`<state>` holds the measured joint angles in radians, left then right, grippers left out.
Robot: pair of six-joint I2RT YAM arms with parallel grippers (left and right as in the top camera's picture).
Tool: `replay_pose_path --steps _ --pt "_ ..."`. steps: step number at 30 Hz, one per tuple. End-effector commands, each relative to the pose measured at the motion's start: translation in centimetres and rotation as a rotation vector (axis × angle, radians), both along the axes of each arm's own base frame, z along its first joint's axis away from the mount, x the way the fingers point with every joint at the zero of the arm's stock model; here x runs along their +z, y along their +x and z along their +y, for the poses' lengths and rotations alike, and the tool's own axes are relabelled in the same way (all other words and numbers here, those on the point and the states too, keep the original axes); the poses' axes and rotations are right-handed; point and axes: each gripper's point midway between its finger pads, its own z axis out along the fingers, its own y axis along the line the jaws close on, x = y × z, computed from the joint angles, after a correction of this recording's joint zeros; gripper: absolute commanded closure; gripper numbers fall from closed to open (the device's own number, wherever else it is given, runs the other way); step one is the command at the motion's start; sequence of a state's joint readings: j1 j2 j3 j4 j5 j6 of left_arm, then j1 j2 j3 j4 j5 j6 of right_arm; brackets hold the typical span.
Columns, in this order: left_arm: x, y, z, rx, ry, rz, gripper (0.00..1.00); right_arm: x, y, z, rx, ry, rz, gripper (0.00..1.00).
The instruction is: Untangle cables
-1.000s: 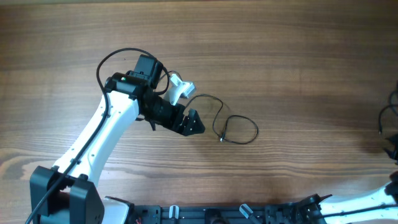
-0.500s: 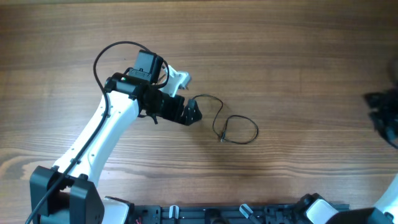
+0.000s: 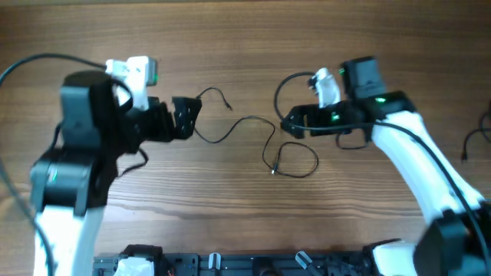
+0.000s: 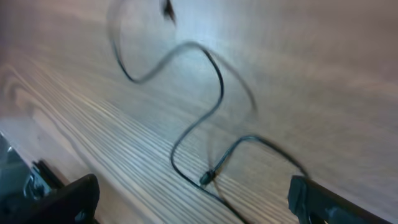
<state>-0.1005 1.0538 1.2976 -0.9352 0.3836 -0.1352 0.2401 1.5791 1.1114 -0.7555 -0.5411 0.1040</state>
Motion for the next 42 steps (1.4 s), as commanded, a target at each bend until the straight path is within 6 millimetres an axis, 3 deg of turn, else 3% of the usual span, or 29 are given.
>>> replay_pose_path --steps 1,4,7,9,10,11,13,15,18,20,22,24,26,28,30,33,37,42 --pt "4.5 -3.2 0.5 -0.006 0.008 -0.178 0.02 -6.1 -1.4 2.4 0.028 -0.017 0.190 0.00" --pt "5.0 -4.3 1.8 0.053 0.045 -0.210 0.01 -10.1 -3.0 5.6 0.093 -0.016 0.283 0.00" --pt "3.3 -4.4 2.3 0.077 0.074 -0.138 0.00 -11.1 -4.2 9.1 0.138 -0.005 0.282 0.01" --pt "2.2 -4.0 2.3 0.075 0.081 -0.086 0.00 -10.8 -4.7 11.6 0.162 0.017 0.252 0.27" --pt "1.8 -3.8 2.3 0.074 0.084 -0.068 0.00 -10.7 -4.7 12.5 0.166 0.026 0.231 0.46" --pt "1.2 -3.6 2.2 0.072 0.087 -0.041 0.01 -10.6 -4.2 13.2 0.145 0.025 0.207 0.95" --pt "0.7 -3.2 2.2 0.072 0.091 -0.018 0.02 -10.1 -2.6 12.8 0.076 0.014 0.201 0.96" --pt "0.5 -3.1 2.2 0.071 0.092 -0.007 0.02 -8.3 -0.7 11.7 0.027 0.018 0.204 0.96" --pt "0.4 -3.1 2.2 0.071 0.092 -0.006 0.01 -3.4 2.5 8.9 -0.028 0.018 0.137 0.96" --pt "0.3 -3.1 2.2 0.071 0.093 0.001 0.00 1.4 5.5 5.1 -0.098 -0.072 0.006 0.96" --pt "0.0 -3.1 2.2 0.070 0.095 0.015 0.00 6.0 7.7 -0.1 -0.196 -0.229 -0.135 0.96" --pt "-0.8 -3.1 2.2 0.069 0.100 0.052 0.00 11.5 8.9 -7.7 -0.322 -0.465 -0.295 0.96" --pt "-1.6 -3.0 2.2 0.067 0.105 0.091 0.00 15.9 8.7 -15.2 -0.530 -0.674 -0.400 0.96" --pt "-2.5 -2.5 2.1 0.065 0.110 0.128 0.00 20.4 7.1 -23.2 -0.790 -0.871 -0.488 0.96" --pt "-3.2 -2.0 2.1 0.063 0.113 0.159 0.02 24.0 5.7 -30.0 -0.996 -0.978 -0.549 0.96" --pt "-3.9 -1.5 2.0 0.062 0.117 0.185 0.02 25.6 3.7 -38.5 -1.233 -1.019 -0.552 0.96" --pt "-3.9 -1.5 2.0 0.062 0.117 0.186 0.02 24.7 1.3 -45.9 -1.521 -0.907 -0.527 0.96" --pt "-4.4 -2.1 2.1 0.060 0.120 0.217 0.02 23.4 -0.5 -54.1 -1.884 -0.543 -0.595 0.95"
